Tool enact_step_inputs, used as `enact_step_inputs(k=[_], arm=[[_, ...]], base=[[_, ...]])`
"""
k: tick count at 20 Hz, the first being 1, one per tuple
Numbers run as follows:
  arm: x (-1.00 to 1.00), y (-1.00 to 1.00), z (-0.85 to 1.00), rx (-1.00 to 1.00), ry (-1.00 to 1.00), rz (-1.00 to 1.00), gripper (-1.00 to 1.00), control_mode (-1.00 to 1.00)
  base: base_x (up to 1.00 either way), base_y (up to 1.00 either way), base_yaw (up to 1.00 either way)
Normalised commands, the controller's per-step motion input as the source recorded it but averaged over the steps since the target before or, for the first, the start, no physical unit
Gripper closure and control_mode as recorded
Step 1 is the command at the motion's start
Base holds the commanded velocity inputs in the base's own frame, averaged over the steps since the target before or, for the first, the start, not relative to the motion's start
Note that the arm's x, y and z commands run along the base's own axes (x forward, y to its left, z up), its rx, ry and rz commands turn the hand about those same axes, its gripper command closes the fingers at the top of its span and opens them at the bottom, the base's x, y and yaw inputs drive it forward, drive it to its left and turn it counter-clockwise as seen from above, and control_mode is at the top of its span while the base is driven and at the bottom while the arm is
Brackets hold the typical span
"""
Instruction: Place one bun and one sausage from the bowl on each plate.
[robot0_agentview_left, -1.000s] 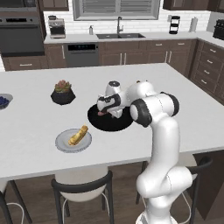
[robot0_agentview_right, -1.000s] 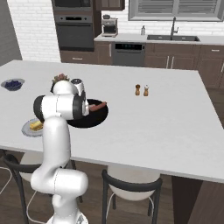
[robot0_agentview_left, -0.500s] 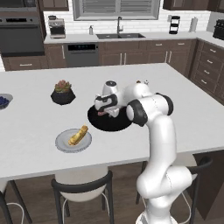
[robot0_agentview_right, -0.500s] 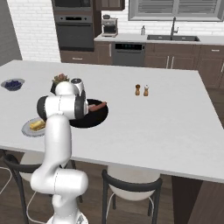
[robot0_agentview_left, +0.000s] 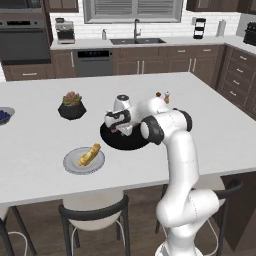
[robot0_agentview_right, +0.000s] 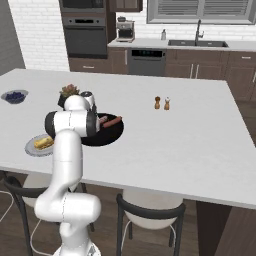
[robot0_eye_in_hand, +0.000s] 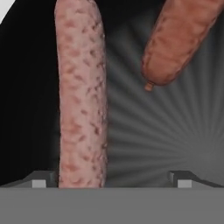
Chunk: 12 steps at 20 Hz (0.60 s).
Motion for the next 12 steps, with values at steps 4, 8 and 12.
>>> enact_step_inputs(k=[4,8,12], arm=[[0.0,0.04,-0.23,0.0,0.04,0.0,-1.0,-1.0],[0.02,0.0,-0.28,0.0,0.01,0.0,1.0,-1.0],[0.01,0.0,-0.04,0.0,0.01,0.0,1.0,-1.0]], base=[[0.0,0.0,0.0],[0.0,0.0,0.0],[0.0,0.0,0.0]])
